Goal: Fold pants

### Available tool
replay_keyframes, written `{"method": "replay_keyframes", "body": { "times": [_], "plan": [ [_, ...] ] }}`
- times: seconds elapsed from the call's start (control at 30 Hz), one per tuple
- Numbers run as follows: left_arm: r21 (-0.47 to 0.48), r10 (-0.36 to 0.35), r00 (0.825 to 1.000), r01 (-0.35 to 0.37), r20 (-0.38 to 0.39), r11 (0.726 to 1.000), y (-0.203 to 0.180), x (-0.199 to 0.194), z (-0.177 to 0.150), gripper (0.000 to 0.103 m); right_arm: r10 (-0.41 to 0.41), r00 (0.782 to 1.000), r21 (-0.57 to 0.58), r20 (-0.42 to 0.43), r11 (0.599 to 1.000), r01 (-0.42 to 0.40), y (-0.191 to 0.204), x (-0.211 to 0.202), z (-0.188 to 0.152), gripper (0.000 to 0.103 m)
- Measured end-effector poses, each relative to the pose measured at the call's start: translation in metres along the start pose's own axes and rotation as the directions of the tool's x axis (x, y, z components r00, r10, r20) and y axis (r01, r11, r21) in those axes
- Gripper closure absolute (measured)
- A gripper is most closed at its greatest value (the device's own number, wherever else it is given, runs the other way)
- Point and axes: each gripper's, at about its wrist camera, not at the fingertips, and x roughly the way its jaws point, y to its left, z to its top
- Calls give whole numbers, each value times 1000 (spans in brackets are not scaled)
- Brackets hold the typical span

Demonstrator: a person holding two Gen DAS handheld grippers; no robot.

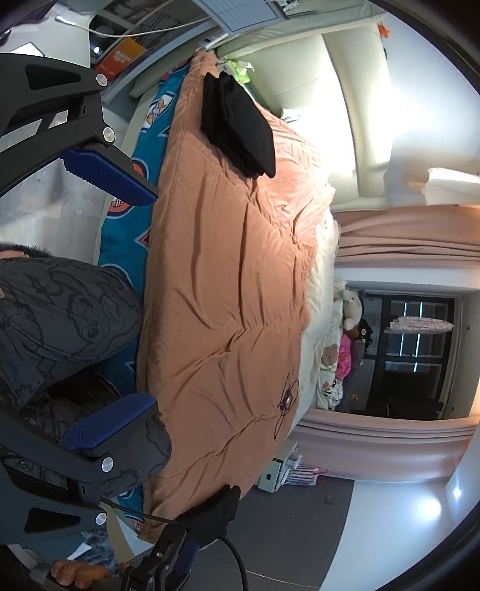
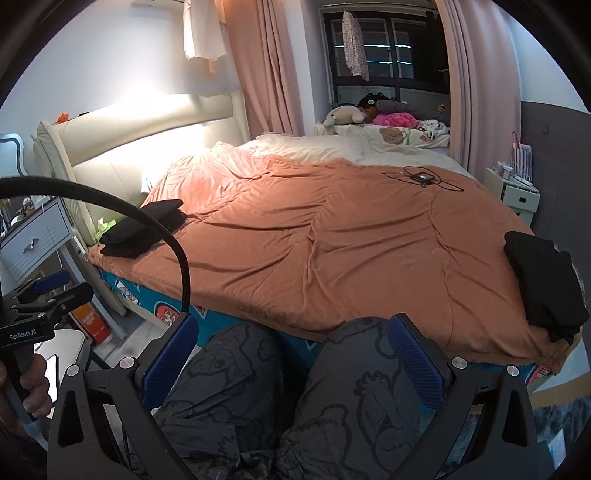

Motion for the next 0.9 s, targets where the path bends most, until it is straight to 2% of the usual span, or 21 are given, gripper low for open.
{"method": "replay_keyframes", "body": {
  "times": [0.9],
  "plan": [
    [-1,11,1000,-11,10,1000,3,-6,0,1,13,1000,-3,9,1000,-13,0,-7,-3,0]
  ]
}}
